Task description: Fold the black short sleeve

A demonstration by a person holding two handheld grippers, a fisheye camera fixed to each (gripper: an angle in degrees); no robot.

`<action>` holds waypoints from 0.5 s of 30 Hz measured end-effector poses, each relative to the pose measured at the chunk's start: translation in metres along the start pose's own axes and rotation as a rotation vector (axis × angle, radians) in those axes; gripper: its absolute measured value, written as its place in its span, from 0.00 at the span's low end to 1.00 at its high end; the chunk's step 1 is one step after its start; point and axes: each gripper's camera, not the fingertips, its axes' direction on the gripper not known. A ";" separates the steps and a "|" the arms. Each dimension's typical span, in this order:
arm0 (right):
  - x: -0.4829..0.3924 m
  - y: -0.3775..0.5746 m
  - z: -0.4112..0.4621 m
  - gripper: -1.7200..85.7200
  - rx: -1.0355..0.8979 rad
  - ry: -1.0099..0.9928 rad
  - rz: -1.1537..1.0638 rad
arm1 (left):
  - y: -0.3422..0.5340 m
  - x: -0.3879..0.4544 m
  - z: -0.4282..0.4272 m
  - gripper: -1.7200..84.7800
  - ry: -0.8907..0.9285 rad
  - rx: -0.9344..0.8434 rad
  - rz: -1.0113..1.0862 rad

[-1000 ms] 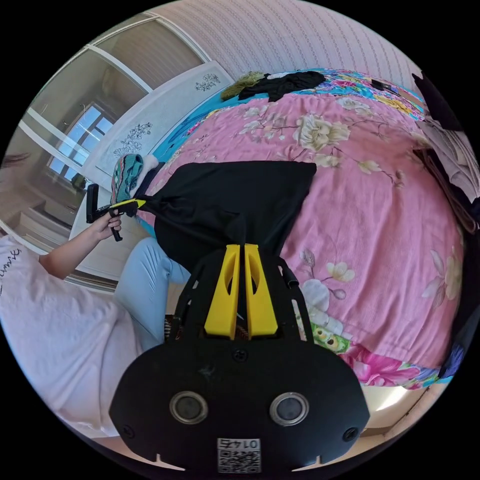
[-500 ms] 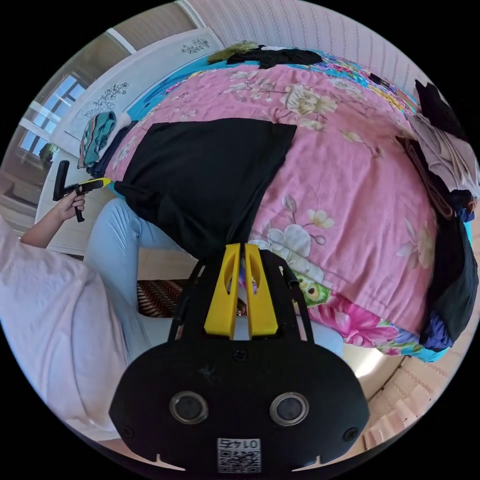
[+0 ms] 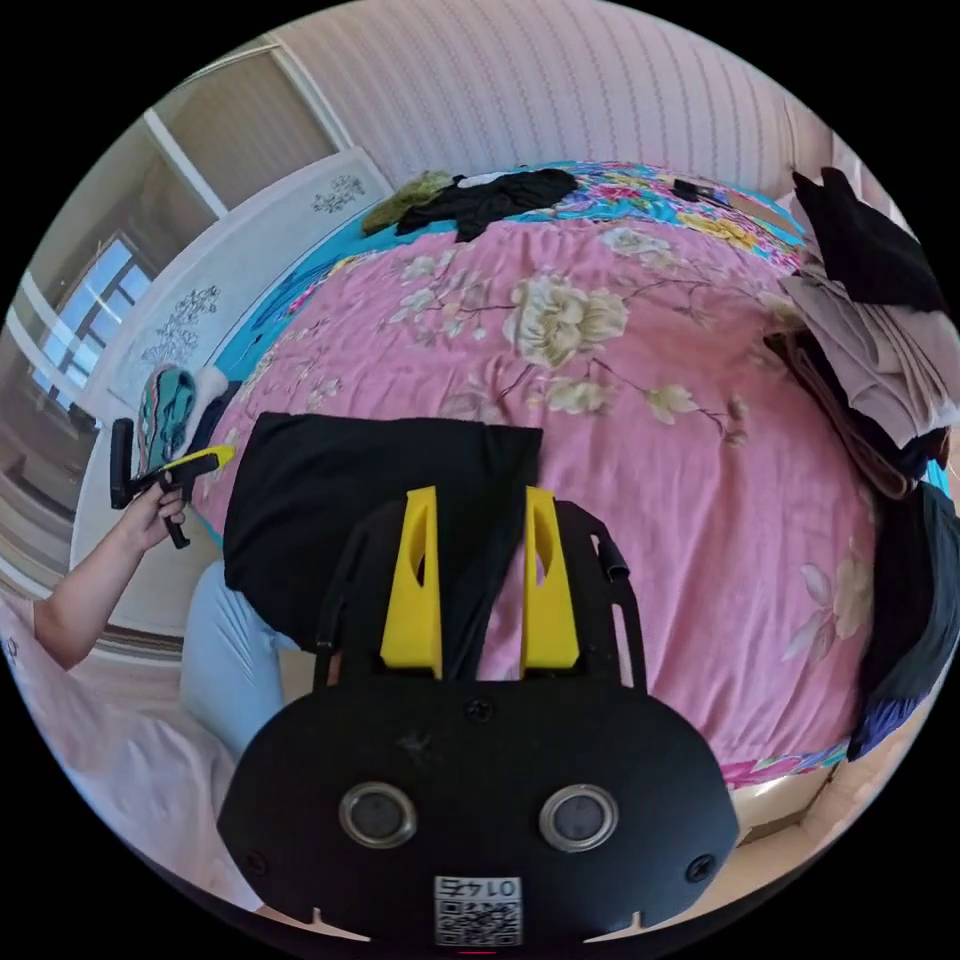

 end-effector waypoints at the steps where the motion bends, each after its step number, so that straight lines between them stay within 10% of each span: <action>1: 0.012 -0.008 0.008 0.18 -0.009 -0.029 0.063 | -0.009 -0.006 0.011 0.15 -0.006 -0.024 -0.038; 15: 0.031 -0.002 0.020 0.03 0.035 -0.359 0.117 | -0.008 0.015 -0.011 0.01 -0.007 0.037 0.077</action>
